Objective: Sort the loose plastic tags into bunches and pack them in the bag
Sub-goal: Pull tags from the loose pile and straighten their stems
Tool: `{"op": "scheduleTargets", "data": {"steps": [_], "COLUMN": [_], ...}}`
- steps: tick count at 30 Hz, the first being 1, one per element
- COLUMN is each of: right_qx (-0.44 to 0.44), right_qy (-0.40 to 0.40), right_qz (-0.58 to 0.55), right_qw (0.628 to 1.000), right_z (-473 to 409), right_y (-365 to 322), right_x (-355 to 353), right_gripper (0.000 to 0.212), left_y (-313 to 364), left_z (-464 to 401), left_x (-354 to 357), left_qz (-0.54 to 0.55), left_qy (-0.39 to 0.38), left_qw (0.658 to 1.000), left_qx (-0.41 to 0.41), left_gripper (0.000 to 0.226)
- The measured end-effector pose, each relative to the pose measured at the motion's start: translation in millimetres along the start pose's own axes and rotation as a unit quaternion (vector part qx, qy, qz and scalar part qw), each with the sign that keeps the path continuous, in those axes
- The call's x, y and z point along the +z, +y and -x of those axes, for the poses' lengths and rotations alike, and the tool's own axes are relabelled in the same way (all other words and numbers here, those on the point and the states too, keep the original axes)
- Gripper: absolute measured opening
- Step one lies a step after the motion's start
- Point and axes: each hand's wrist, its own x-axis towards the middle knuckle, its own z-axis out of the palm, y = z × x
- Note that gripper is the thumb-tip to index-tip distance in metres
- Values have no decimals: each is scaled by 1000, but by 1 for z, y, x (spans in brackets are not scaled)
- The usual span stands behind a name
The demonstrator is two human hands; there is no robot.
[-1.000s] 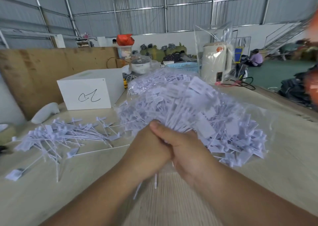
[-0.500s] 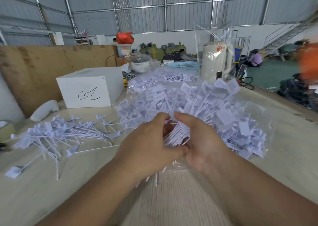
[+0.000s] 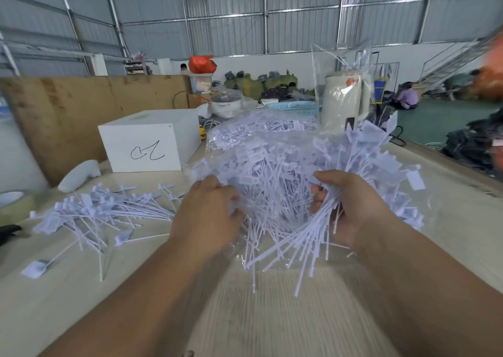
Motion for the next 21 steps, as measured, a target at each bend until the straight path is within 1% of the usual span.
{"op": "scheduleTargets", "data": {"steps": [1,2,4,5,7,9,10,11,12,14,15,16,18,19,21], "right_qx": [7,16,31,31,6,-38,-60,-81,-104,-139,-150,-158,-172,-182,-207], "right_qy": [-10,-23,-43,-45,-33,-16,-16,-19,-25,-39,-48,-56,-71,-83,-116], "right_qz": [0,2,32,68,167,258,297,337,380,462,492,515,555,574,603], "right_qw": [1000,1000,998,996,985,965,953,938,919,875,856,840,810,794,761], "right_z": [1,1,3,4,6,9,10,13,15,18,20,20,23,26,32], "right_y": [-2,-5,-12,-16,-22,-27,-28,-28,-28,-24,-23,-21,-20,-19,-18], "right_x": [-1,-3,-6,-7,-10,-11,-11,-9,-8,-4,-1,1,5,7,11], "right_gripper": [11,12,13,15,16,19,21,22,22,24,24,24,24,24,19], "left_y": [-2,-5,-12,-15,-20,-19,-17,-14,-10,1,6,9,9,5,2], "left_z": [-1,-3,-6,-8,-11,-10,-8,-6,-3,0,1,2,1,0,-3], "left_x": [-2,-6,-13,-16,-22,-24,-22,-19,-16,-9,-5,-1,4,6,2], "left_qz": [53,99,157,176,183,151,124,104,99,108,111,114,160,202,297], "left_qy": [28,52,94,114,141,152,152,141,122,70,38,12,-18,-23,-44], "left_qw": [998,993,981,975,969,973,978,984,988,991,992,992,987,979,948], "left_qx": [-12,-29,-65,-78,-88,-81,-68,-43,-12,44,54,51,6,-30,-105], "left_gripper": [12,6,15,17,18,15,25,34,38,32,29,32,42,38,29]}}
